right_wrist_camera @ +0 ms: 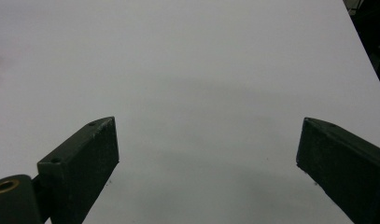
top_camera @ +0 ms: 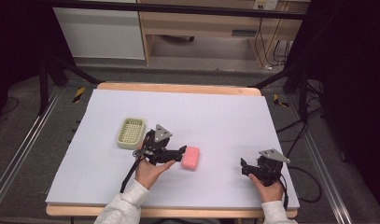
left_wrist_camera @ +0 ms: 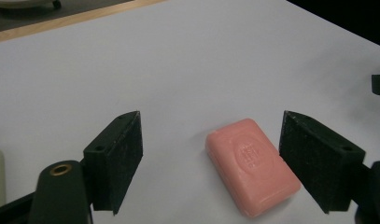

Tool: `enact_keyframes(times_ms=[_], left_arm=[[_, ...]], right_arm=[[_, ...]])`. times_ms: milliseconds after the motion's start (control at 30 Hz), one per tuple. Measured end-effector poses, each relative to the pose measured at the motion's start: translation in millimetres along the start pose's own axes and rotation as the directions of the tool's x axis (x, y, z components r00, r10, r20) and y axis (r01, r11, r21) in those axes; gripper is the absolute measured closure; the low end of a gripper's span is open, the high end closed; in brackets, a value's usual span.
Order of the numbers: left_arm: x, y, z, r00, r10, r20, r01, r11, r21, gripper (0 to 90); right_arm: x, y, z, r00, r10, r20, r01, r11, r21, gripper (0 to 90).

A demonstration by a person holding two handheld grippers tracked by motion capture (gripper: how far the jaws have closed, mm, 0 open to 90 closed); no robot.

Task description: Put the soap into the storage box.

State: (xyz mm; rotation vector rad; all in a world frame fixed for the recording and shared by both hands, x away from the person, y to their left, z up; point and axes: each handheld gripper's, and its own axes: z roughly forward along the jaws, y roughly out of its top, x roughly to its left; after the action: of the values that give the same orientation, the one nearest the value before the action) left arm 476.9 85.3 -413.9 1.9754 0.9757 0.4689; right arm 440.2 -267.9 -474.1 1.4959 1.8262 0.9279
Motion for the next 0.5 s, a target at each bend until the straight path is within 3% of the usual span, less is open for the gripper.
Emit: enact_keyframes(times_ms=[500], left_arm=[[-14.7, -3.8, 24.6, 0.9999, -0.009, 0.011, 0.008, 0.9991, 0.041, 21.4]], right_arm=[[0.6, -0.5, 1.0, 1.0000, -0.008, 0.000, 0.008, 1.000, 0.008, 6.1]])
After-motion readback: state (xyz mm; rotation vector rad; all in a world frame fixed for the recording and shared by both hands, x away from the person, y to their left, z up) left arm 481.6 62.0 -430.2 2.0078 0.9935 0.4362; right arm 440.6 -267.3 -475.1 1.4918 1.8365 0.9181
